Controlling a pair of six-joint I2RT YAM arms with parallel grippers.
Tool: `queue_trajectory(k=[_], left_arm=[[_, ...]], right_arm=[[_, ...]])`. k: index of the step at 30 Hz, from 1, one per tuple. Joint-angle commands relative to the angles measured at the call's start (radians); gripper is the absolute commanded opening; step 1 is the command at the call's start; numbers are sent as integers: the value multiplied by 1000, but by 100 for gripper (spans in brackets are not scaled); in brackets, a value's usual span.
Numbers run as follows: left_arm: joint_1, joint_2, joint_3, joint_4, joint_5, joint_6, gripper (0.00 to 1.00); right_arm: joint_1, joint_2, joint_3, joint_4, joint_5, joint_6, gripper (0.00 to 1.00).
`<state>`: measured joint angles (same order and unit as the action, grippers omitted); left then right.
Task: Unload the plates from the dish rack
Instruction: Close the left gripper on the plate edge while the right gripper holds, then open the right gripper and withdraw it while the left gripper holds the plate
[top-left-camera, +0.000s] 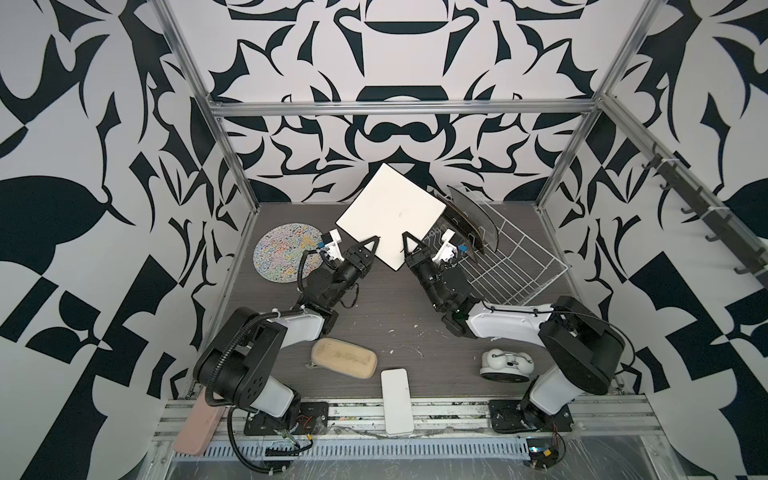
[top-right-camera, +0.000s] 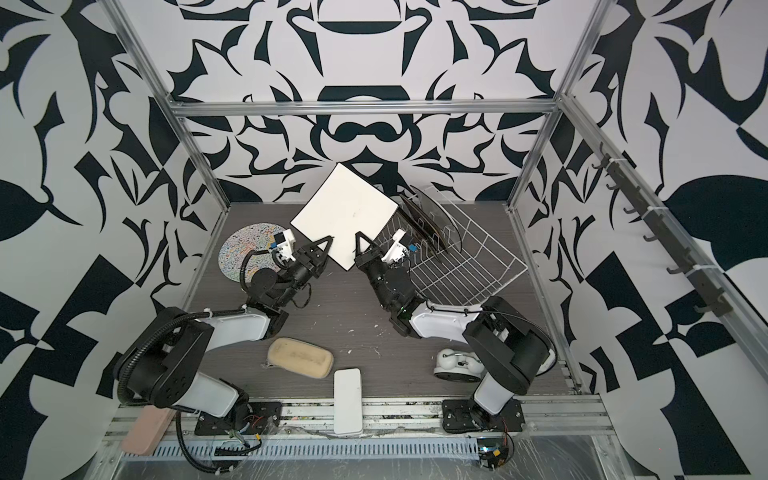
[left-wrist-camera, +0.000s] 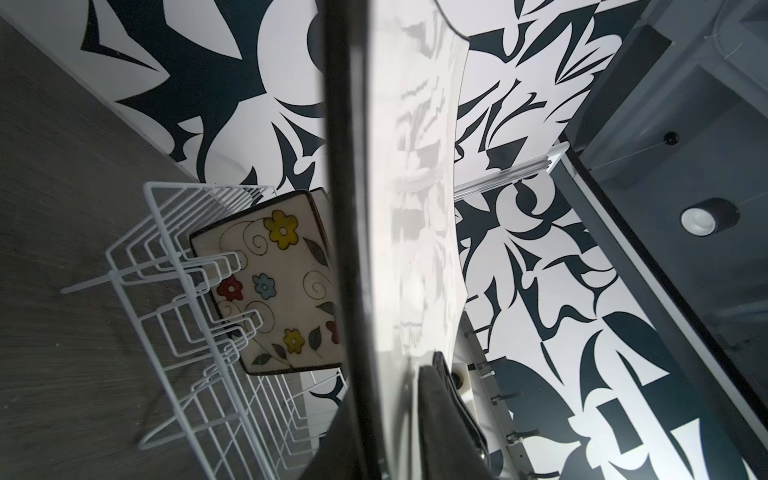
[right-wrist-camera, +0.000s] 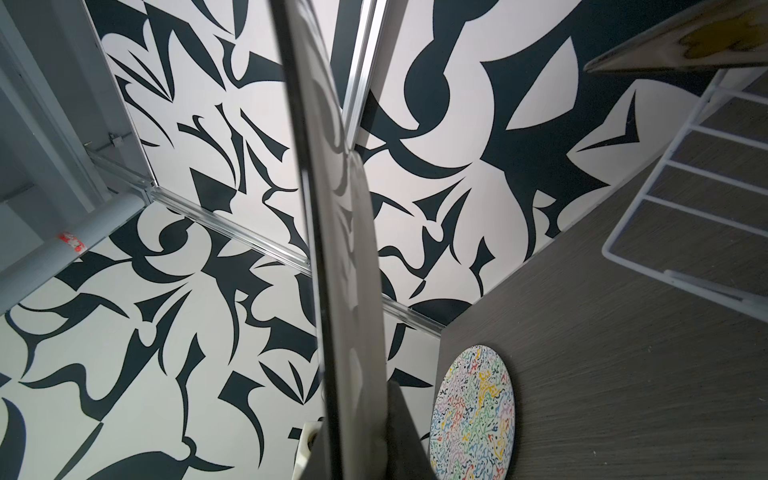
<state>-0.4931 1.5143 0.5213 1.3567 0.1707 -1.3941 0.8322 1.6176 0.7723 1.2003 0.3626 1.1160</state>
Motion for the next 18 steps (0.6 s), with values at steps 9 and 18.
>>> queue_trajectory(k=[9, 18], left_arm=[[-7, -5, 28, 69, 6, 8, 0], [-7, -35, 10, 70, -13, 15, 0]], right_arm=[[4, -65, 21, 229, -28, 12, 5], [5, -74, -16, 225, -43, 24, 52]])
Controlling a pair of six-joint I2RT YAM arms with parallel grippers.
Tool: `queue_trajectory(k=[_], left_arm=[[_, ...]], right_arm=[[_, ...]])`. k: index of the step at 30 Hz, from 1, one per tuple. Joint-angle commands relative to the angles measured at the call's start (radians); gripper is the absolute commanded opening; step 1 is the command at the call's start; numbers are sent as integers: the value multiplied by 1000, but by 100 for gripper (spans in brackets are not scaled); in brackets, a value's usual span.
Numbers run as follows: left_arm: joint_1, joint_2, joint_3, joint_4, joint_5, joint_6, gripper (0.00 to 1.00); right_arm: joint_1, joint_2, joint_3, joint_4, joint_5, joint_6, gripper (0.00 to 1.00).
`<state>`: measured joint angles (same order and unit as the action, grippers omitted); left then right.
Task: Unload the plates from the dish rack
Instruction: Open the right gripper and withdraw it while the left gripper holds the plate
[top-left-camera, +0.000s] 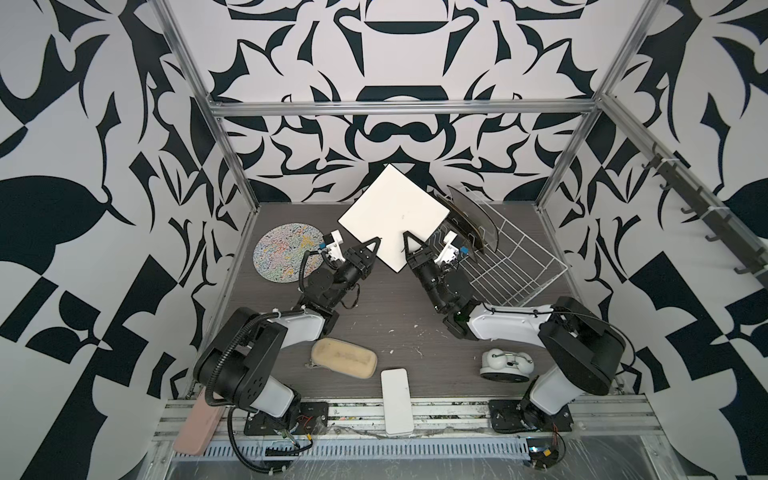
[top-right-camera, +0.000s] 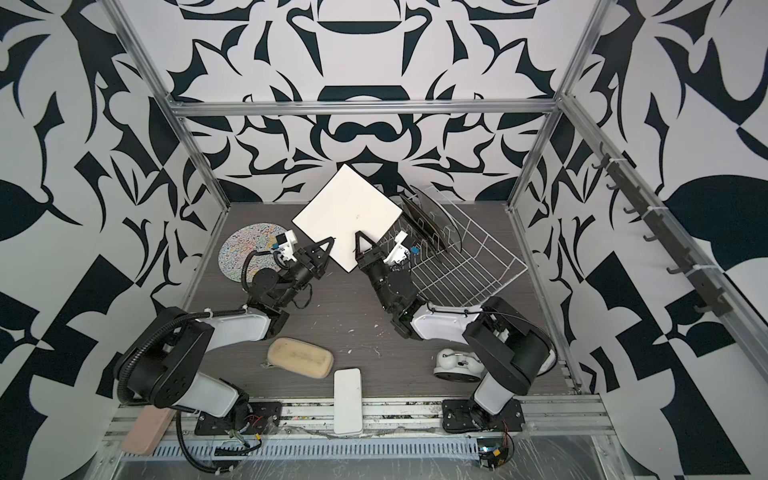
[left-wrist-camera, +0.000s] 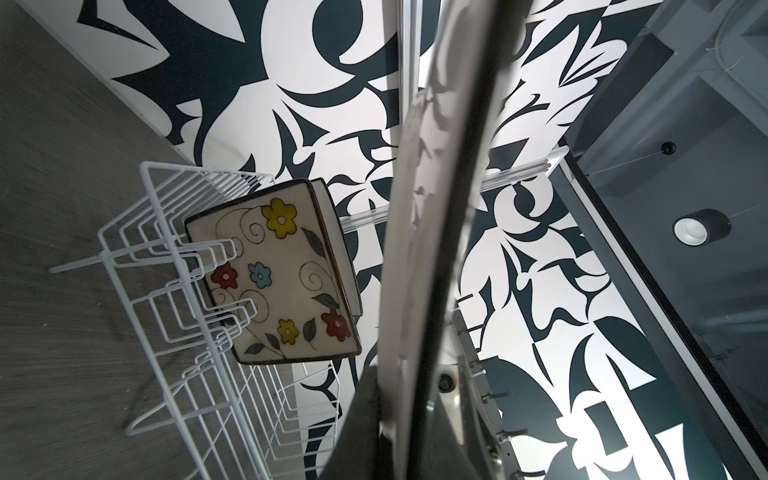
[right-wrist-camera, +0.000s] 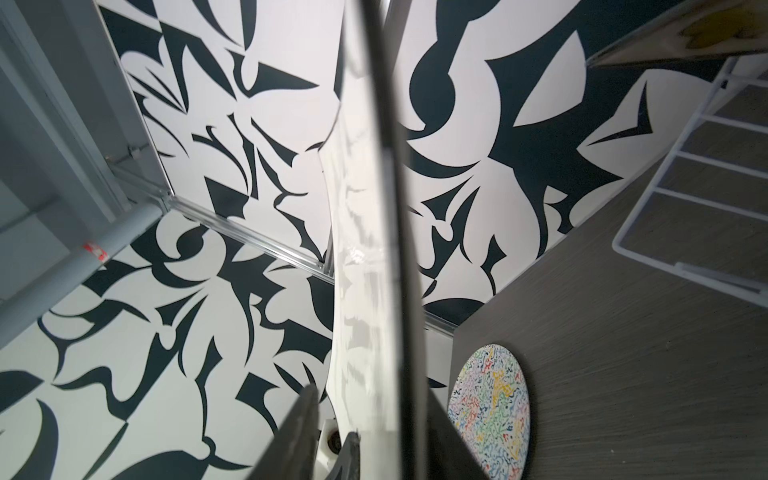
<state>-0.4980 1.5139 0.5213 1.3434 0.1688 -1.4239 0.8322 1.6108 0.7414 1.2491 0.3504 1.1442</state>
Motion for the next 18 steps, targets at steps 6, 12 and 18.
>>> queue_trajectory(k=[6, 12, 18], left_arm=[[-2, -69, -10, 83, -30, 52, 0], [-2, -100, -15, 83, -22, 32, 0], [-2, -154, -51, 83, -64, 39, 0]], right_arm=[[4, -74, -20, 176, -21, 3, 73], [1, -71, -41, 165, -24, 37, 82], [-5, -68, -61, 162, -18, 53, 83]])
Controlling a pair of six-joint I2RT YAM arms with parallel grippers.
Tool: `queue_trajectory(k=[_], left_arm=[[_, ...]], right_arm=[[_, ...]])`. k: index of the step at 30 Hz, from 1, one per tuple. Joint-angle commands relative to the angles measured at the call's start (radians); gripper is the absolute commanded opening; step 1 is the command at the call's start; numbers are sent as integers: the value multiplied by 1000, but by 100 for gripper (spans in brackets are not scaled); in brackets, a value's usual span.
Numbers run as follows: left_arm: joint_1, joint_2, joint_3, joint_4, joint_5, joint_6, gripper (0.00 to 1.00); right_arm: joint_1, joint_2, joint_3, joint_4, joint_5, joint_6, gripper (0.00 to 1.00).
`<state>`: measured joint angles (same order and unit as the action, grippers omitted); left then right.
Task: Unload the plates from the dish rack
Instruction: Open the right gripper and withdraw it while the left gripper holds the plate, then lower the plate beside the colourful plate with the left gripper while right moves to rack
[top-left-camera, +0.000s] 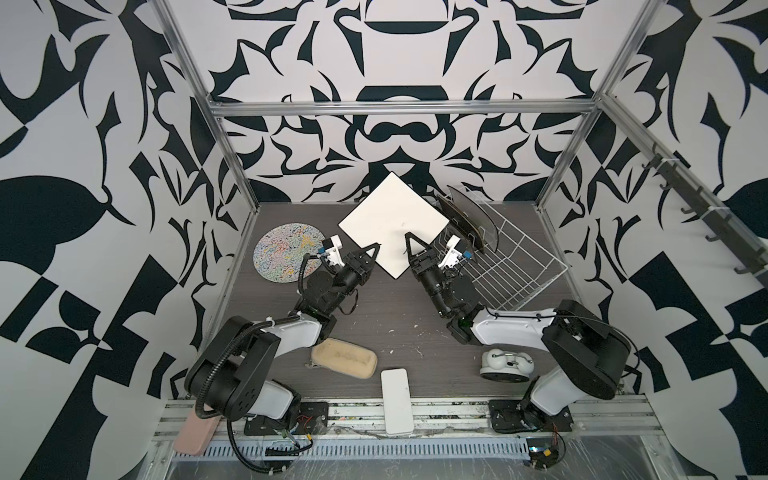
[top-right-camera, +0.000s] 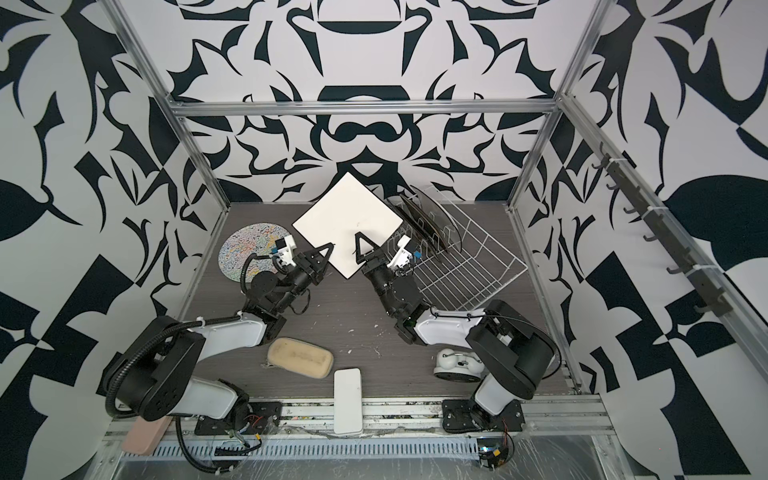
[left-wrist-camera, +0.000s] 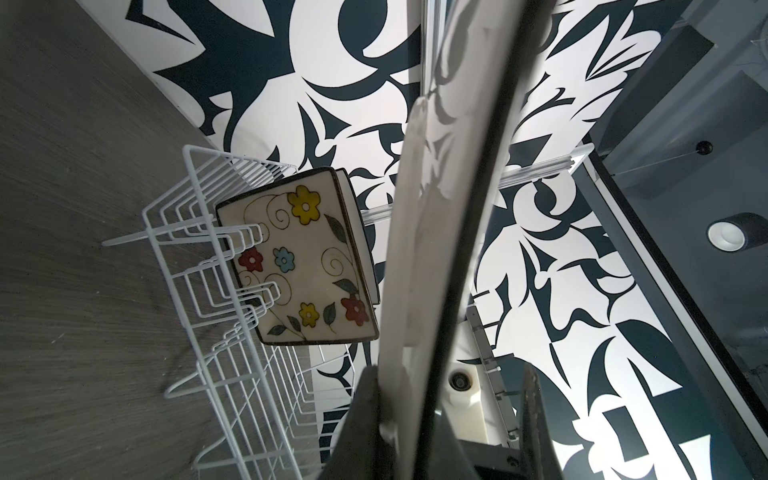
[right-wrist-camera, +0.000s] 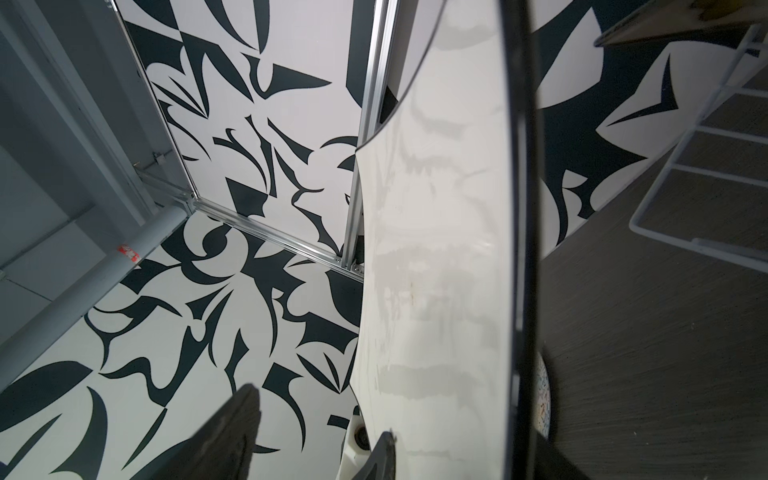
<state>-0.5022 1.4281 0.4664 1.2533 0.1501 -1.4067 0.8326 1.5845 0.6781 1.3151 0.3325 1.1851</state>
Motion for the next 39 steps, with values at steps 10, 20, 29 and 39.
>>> queue_trajectory(k=[10, 20, 29, 39], left_arm=[[8, -125, -23, 173, -95, 48, 0], [14, -185, -43, 173, -187, 105, 0], [16, -222, -94, 173, -282, 142, 0], [16, -191, -135, 173, -384, 152, 0]], right_arm=[[-17, -44, -10, 74, 4, 23, 84], [-34, -74, -52, 57, 22, 31, 84], [-48, -128, -71, -8, 18, 11, 84], [-59, -202, -69, -115, -10, -40, 84]])
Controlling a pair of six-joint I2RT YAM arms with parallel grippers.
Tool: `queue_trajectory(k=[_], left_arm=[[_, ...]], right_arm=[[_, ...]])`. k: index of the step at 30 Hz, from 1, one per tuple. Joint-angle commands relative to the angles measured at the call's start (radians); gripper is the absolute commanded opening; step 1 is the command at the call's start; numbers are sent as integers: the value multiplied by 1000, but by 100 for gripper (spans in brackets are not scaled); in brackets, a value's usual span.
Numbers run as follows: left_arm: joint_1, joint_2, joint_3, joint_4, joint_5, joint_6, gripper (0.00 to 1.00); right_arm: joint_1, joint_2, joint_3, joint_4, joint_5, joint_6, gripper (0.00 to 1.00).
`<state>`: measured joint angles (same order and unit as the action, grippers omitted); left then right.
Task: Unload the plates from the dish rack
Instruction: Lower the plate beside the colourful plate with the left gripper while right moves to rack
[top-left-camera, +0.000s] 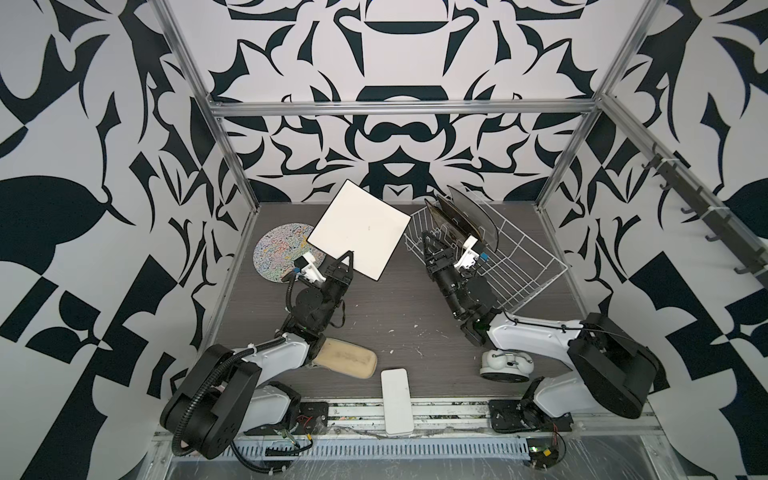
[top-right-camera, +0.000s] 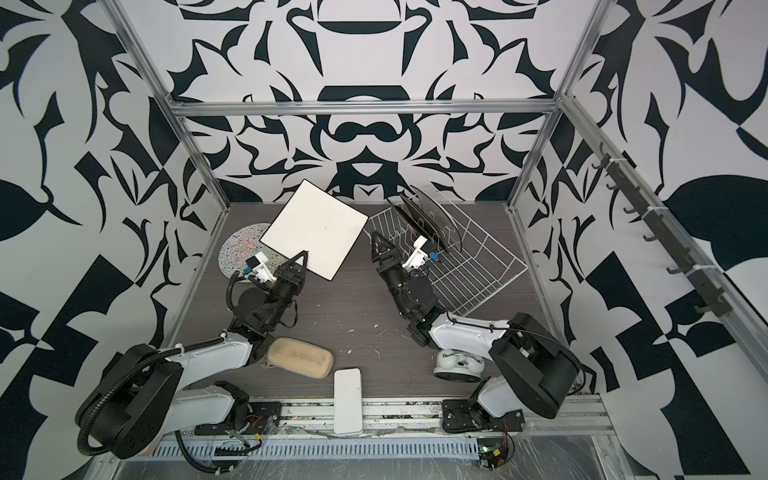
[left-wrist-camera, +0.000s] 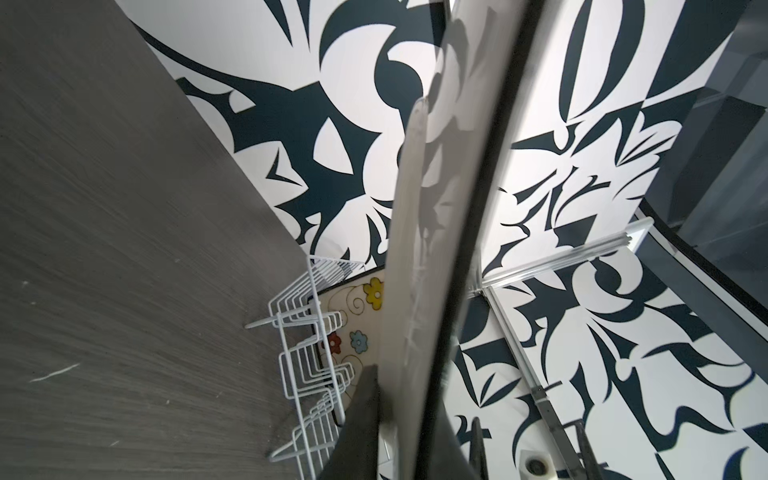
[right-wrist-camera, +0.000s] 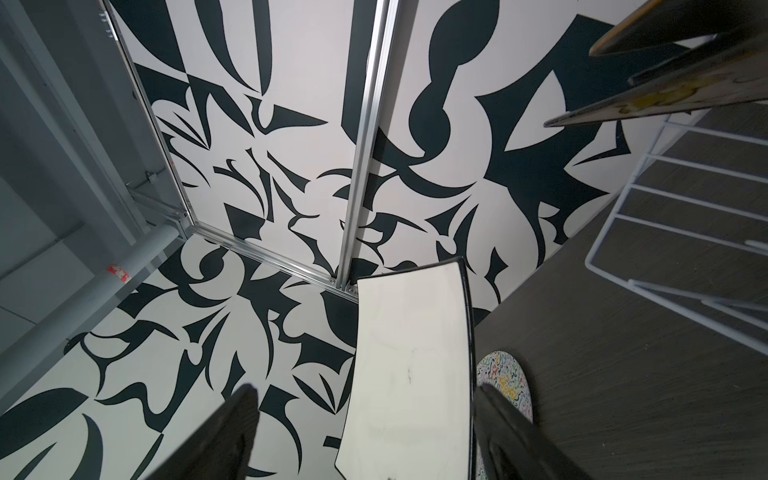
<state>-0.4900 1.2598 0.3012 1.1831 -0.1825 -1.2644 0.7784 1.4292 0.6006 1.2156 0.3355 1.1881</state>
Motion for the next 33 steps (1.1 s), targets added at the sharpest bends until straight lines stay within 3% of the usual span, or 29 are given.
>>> queue_trajectory(k=[1, 15, 33], left_arm=[[3, -18, 34, 243, -56, 10, 0], [-7, 168, 64, 243, -214, -120, 0], [-35, 392, 163, 243, -274, -341, 0]], right_arm=[[-5, -56, 9, -32, -9, -48, 84], [-14, -133, -26, -103, 17, -85, 85], [-36, -205, -49, -180, 35, -103, 85]])
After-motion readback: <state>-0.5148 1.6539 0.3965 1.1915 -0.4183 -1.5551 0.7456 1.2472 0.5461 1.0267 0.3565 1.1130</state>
